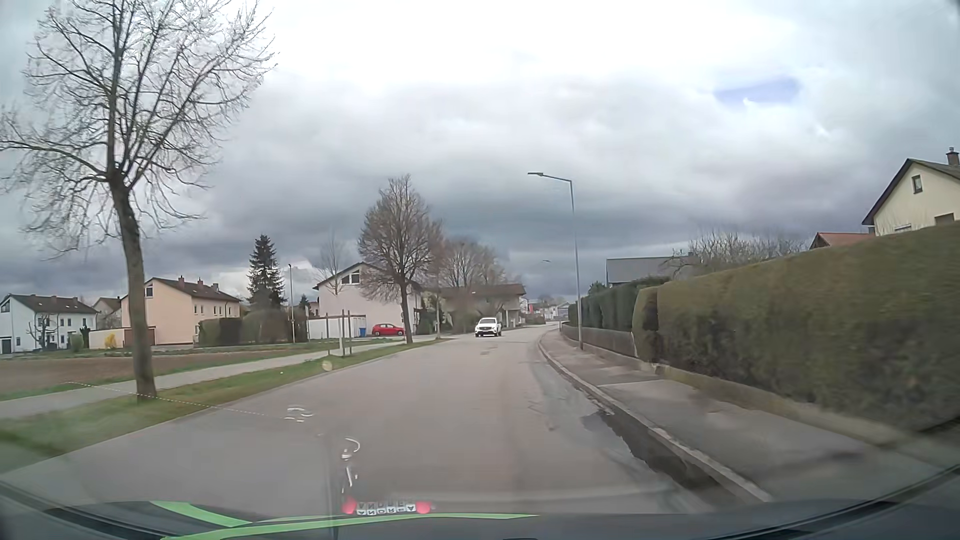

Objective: Follow the waypoints while adhering to traffic rules and regulations

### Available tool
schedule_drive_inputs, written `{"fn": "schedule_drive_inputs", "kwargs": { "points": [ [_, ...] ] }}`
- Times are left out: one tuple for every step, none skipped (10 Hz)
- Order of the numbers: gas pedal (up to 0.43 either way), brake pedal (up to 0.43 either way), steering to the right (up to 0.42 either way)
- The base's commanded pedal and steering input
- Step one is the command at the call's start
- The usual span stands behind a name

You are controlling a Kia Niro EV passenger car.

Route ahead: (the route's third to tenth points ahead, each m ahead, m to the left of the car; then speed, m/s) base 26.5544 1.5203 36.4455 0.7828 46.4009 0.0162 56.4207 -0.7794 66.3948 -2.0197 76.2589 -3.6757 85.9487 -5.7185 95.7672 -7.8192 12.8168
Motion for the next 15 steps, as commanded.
{"fn": "schedule_drive_inputs", "kwargs": {
  "points": [
    [0.110, 0.000, 0.012],
    [0.110, 0.000, 0.012],
    [0.110, 0.000, 0.012],
    [0.110, 0.000, 0.012],
    [0.110, 0.000, 0.012],
    [0.110, 0.000, 0.012],
    [0.110, 0.000, 0.011],
    [0.110, 0.000, 0.011],
    [0.110, 0.000, 0.011],
    [0.110, 0.000, 0.012],
    [0.110, 0.000, 0.011],
    [0.110, 0.000, 0.011],
    [0.110, 0.000, 0.011],
    [0.110, 0.000, 0.010],
    [0.110, 0.000, 0.011]
  ]
}}
